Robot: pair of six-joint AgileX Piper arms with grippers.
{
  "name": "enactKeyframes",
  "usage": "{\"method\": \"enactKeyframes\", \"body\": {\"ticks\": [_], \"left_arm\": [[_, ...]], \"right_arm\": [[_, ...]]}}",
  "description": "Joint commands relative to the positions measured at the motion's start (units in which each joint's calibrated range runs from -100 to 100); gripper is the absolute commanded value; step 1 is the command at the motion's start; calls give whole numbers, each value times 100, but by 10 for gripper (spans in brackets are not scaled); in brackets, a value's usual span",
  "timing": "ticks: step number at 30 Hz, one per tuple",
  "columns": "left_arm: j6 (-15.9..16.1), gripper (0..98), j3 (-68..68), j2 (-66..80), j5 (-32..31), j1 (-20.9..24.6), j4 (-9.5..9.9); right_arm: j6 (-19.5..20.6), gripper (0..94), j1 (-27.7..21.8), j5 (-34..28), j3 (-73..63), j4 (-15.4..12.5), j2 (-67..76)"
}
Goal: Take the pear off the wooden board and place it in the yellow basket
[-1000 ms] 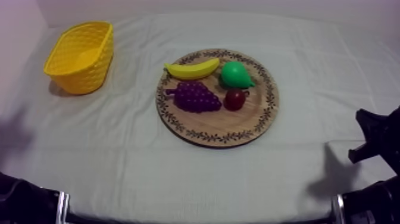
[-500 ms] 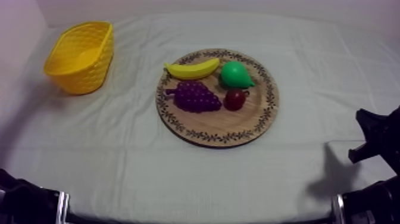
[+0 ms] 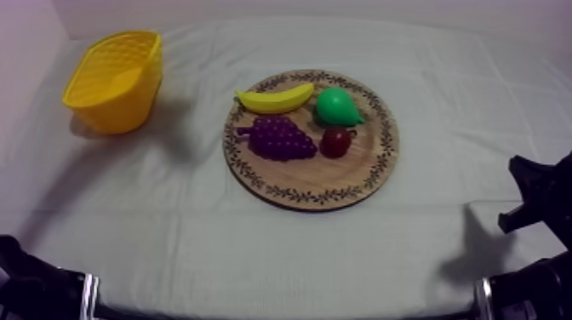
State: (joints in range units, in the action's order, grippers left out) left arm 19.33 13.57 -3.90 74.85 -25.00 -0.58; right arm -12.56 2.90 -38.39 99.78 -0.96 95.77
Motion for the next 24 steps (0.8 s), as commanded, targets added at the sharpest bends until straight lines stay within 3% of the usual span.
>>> {"method": "enactKeyframes", "body": {"ticks": [1,8,12,16,24], "left_arm": [[8,153,49,-310,7,-280,35],[31,368,532,-1140,193,-589,-31],[101,575,963,-1621,510,-642,-145],[94,739,1193,-2020,576,-742,-106],[38,855,1434,-2767,563,-892,-104]], "right_arm": [[3,3,1,0,0,1,-2],[3,3,1,0,0,1,-2],[3,3,1,0,0,1,-2],[-1,3,1,0,0,1,-2],[-2,3,1,0,0,1,-2]]}}
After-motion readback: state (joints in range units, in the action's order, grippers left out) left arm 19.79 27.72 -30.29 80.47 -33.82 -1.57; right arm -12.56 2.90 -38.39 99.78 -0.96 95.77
